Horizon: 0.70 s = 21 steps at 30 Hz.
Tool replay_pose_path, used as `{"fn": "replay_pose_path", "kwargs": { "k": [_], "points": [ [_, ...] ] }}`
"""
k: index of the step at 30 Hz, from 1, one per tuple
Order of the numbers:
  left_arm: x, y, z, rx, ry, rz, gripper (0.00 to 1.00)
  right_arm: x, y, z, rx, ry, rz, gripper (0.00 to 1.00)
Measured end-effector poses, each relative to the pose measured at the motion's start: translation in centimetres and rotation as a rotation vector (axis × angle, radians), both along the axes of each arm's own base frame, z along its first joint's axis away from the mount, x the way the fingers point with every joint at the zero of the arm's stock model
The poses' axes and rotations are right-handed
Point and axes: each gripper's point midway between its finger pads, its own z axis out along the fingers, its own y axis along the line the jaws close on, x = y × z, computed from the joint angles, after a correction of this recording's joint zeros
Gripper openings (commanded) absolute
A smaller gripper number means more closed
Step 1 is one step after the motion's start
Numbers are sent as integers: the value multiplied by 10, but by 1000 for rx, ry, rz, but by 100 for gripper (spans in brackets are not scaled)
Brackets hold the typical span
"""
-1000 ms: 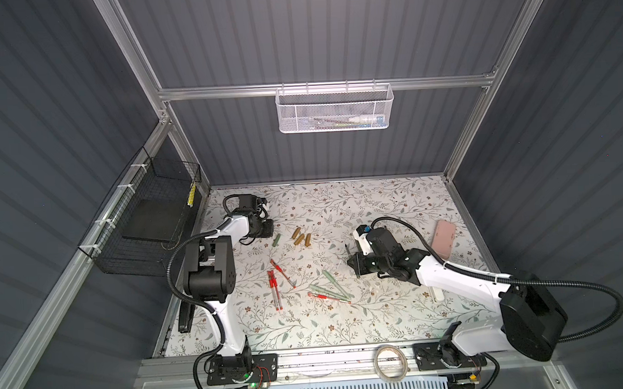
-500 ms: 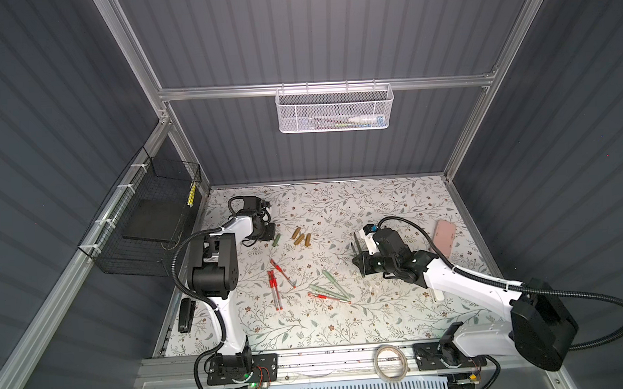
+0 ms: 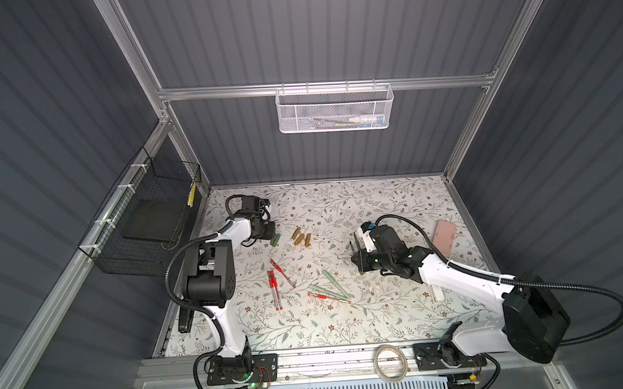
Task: Remove pen caps from pens
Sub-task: Place the pen cap at the top-left of the table, then place the pen at the center of the table.
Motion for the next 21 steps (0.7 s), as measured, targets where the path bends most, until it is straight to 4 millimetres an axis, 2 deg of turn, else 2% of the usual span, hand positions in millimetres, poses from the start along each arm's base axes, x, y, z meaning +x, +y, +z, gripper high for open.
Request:
{"fn": "replay_pose_path", "kwargs": {
  "k": [2,5,7,15,21],
  "points": [
    [0,-2,7,-10,-14,-1,31,4,3,1,1,-1,0,0],
    [-2,-4,17,-28,-40,-3,46,9,6,1,-4,-4,-5,0],
    [-4,-5,24,-35,-61,-6,50,16,7,0,-20,1,-14,0],
    [-19,-13,54,-120,-158,-37,76,61,9,-14,-118,24,-62,0],
    [-23,-17,55,-212,-170,-38,90,97,0,-37,-196,68,-111,0]
  ]
}}
